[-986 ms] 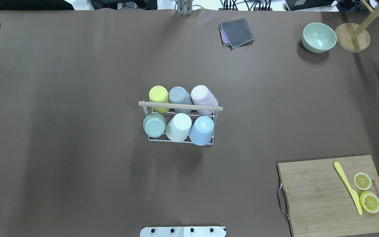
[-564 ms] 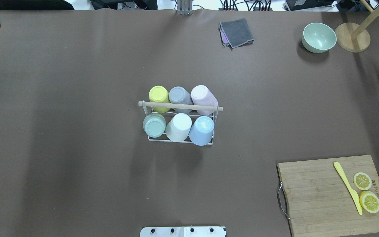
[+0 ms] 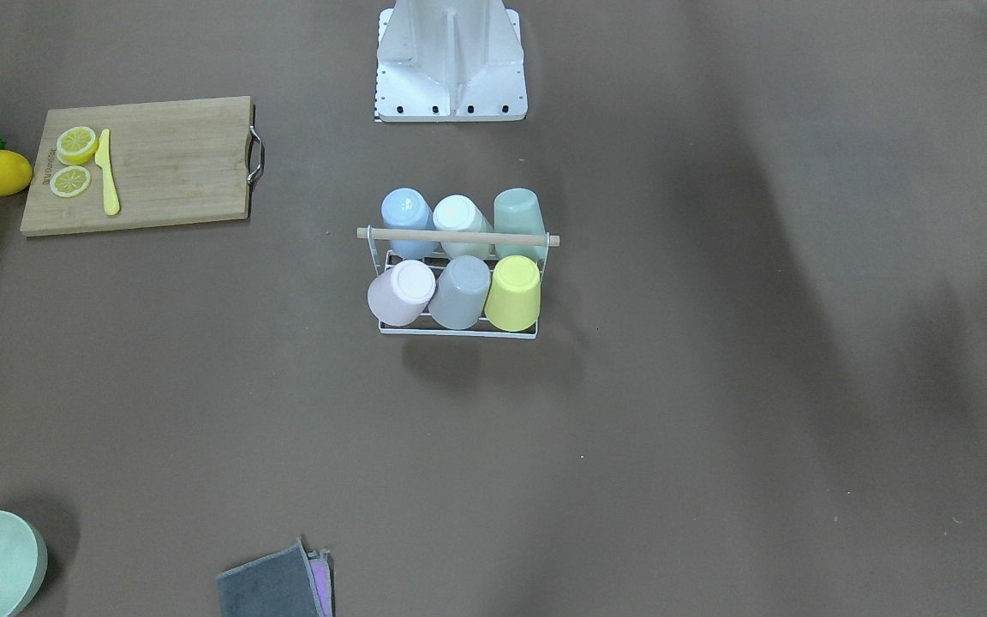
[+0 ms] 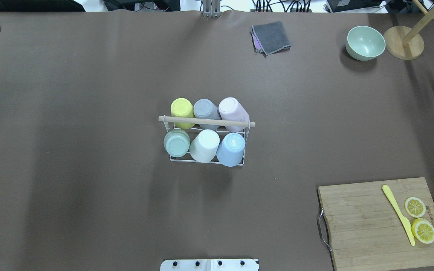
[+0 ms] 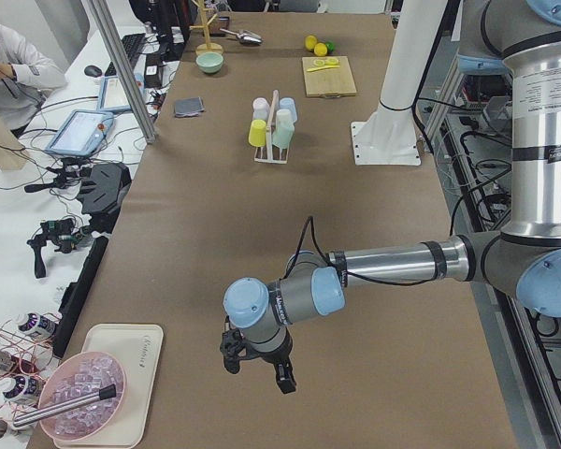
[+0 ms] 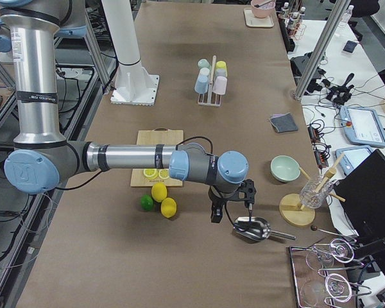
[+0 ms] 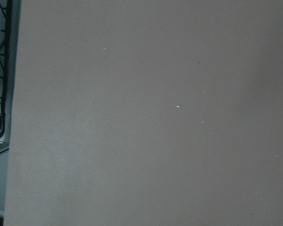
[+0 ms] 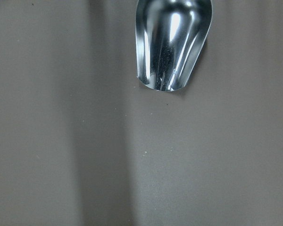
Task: Place cup on cup holder
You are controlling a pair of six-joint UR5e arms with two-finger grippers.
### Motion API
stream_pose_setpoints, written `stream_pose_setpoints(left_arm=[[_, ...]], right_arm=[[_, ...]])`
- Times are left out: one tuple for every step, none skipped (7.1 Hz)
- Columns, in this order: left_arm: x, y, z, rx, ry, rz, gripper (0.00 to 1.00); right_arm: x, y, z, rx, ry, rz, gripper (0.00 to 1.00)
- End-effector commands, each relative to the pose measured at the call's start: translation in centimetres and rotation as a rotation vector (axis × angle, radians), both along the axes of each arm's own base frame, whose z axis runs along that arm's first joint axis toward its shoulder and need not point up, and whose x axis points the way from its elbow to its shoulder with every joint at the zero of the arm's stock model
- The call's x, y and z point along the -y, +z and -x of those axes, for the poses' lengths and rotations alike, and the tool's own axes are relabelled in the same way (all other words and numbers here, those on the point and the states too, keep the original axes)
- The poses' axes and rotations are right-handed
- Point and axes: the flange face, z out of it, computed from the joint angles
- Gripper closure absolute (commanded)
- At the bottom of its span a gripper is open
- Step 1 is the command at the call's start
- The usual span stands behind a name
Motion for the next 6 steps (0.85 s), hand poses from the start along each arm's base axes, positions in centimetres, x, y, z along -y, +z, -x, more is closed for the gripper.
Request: stream_pose_setpoints(left_arm=[[0.0, -0.12, -0.57, -0.07, -0.023, -0.002, 0.02], [-0.1, 0.05, -0.57, -0.07, -0.023, -0.015, 0.02], [-0.09, 0.11, -0.64, -0.07, -0.022, -0.015, 0.02], [-0.07, 0.04, -0.64, -0.07, -0.02, -0.018, 0.02], [0.19, -0.38, -0.66, -0.065, -0.02, -0.022, 0.02], [0.56, -0.46, -0.82, -0.055, -0.01, -0.023, 0.02]], right_arm=[[0.0, 0.05, 0.0, 0.0, 0.0, 0.001, 0.0], [0.0, 0.05, 0.0, 0.0, 0.0, 0.001, 0.0], [0.0, 0.05, 0.0, 0.0, 0.0, 0.001, 0.0], [0.0, 0.05, 0.0, 0.0, 0.0, 0.001, 0.0], [0.0, -0.03, 0.0, 0.0, 0.001, 0.001, 0.0], [-0.01, 0.06, -0.01, -0.002, 0.001, 0.002, 0.0]])
